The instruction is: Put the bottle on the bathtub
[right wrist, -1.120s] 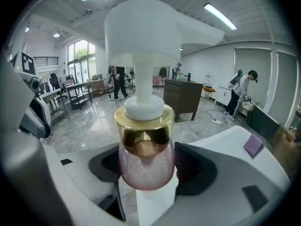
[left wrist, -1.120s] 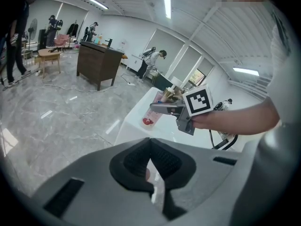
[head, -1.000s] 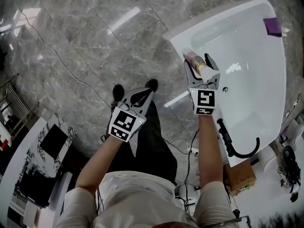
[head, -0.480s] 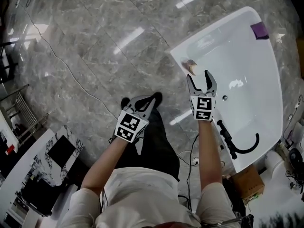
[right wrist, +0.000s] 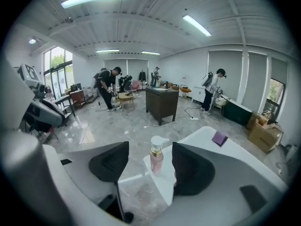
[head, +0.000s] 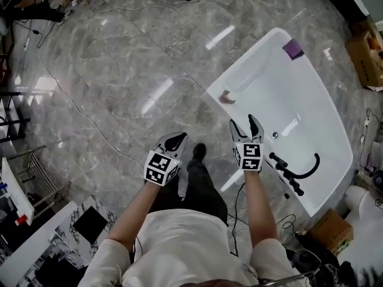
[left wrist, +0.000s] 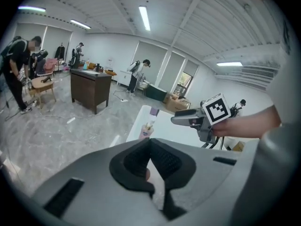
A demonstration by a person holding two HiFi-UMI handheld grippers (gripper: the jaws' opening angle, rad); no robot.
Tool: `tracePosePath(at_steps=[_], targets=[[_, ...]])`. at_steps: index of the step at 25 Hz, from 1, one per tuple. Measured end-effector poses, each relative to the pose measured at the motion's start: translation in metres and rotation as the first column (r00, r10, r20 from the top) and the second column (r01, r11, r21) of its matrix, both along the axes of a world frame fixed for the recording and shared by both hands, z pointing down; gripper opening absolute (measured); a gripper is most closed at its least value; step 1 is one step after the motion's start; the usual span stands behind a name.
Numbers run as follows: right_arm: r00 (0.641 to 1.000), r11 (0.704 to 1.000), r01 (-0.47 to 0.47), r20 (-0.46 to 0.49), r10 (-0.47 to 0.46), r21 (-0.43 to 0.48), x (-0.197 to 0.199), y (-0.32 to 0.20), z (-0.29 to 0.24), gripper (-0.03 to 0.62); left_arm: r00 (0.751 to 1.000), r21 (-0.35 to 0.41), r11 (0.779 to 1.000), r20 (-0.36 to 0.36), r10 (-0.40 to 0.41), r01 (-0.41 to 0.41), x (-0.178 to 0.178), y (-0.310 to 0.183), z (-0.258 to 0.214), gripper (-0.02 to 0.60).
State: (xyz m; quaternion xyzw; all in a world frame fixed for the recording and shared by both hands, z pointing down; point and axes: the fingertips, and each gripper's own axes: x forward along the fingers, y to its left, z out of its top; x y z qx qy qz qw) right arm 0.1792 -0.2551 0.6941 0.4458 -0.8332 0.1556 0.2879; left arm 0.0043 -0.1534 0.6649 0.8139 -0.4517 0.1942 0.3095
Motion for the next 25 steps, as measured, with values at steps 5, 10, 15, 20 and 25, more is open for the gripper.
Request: tracePosePath(at_steps=[5,10,15,20,25], targets=[[0.994,0.995,-0.104,0.044,0.104,0.005,-0.012,0.051,-0.069,0.247,0.998,0.081,0.995,-0.016,0.056,-0.054,-0.019,0.027,-0.055,0.008],[0.983,0.986,-0.163,0.097,0.158,0.045,-0.034,0.101,-0.124,0.199,0.993,0.113,0.988,-0.037,0.111,-0.106,-0.037,0.053,-0.087,0.008],[0.989,0.987,-0.138,0.061,0.133,0.084,-0.060,0.149,-0.151,0.173,0.986,0.156,0.978,-0.073,0.148,-0.135,-0.056,0.080,-0.113,0.008],[0.985,0.980,-0.163,0.078,0.155,0.111,-0.081,0.188,-0.172,0.131,0.976,0.189,0.964,-0.074,0.203,-0.187,-0.069,0.105,-0.138,0.008],[0.980,0.975,-0.178,0.117,0.163,0.131,-0.099,0.224,-0.200,0.085,0.966,0.248,0.944,-0.085,0.243,-0.215,-0.079,0.127,-0.176,0.008]])
